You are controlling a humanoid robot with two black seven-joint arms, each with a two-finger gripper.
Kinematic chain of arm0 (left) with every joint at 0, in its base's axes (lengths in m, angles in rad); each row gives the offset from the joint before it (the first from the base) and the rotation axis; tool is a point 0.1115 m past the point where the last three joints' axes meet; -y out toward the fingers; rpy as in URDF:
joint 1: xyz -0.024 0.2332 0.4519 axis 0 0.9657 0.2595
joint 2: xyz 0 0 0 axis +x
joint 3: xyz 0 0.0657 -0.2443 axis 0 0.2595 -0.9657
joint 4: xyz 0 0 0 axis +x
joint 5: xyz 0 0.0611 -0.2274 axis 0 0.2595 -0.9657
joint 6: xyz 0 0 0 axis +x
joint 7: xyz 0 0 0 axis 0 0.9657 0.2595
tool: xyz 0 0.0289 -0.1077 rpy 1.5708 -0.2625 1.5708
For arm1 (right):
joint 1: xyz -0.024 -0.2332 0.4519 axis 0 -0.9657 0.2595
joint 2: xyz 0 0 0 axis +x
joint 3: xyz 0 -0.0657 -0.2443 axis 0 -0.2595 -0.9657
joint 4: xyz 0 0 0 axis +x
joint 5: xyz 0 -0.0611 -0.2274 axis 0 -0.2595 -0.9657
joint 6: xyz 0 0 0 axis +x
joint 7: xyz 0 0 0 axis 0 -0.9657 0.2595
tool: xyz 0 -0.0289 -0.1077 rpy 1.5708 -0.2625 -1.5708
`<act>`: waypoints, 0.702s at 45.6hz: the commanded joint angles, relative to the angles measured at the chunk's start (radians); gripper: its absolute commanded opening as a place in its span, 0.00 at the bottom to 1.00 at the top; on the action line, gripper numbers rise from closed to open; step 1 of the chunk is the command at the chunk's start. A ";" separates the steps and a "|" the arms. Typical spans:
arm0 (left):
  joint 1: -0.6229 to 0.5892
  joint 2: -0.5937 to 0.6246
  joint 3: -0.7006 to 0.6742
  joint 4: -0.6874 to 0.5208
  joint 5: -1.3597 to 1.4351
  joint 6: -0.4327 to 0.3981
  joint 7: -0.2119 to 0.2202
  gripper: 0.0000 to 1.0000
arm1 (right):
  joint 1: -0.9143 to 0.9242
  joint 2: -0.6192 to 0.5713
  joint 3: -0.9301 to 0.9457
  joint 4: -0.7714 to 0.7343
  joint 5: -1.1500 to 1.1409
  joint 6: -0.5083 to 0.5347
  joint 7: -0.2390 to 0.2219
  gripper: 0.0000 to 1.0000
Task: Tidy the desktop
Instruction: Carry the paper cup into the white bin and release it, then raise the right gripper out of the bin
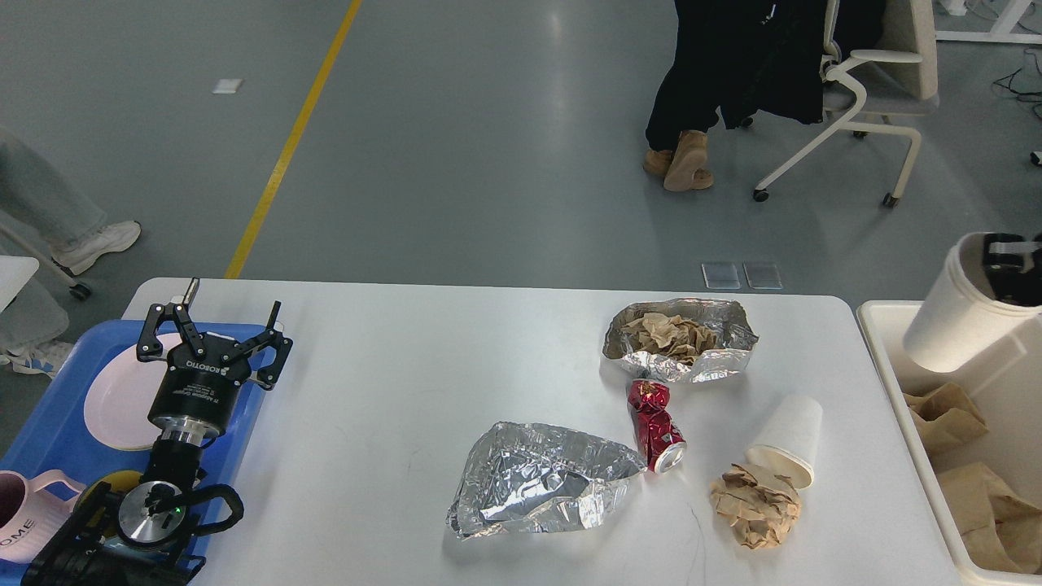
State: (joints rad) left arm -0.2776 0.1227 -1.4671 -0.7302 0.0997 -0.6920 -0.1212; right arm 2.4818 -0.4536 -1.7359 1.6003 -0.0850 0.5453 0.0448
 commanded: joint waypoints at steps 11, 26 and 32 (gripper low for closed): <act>0.000 0.000 0.001 0.000 0.000 0.000 0.000 0.96 | -0.621 -0.381 0.168 -0.491 -0.039 -0.142 -0.019 0.00; 0.000 0.000 -0.001 0.000 0.000 -0.001 0.000 0.96 | -1.486 -0.320 0.771 -1.054 -0.032 -0.277 -0.020 0.00; 0.000 0.000 0.001 0.000 0.000 0.000 0.000 0.96 | -1.696 -0.220 0.869 -1.270 -0.032 -0.289 -0.020 0.00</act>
State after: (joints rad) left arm -0.2774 0.1227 -1.4679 -0.7302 0.0997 -0.6920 -0.1212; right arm 0.9628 -0.7571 -0.9491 0.5146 -0.1172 0.2701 0.0255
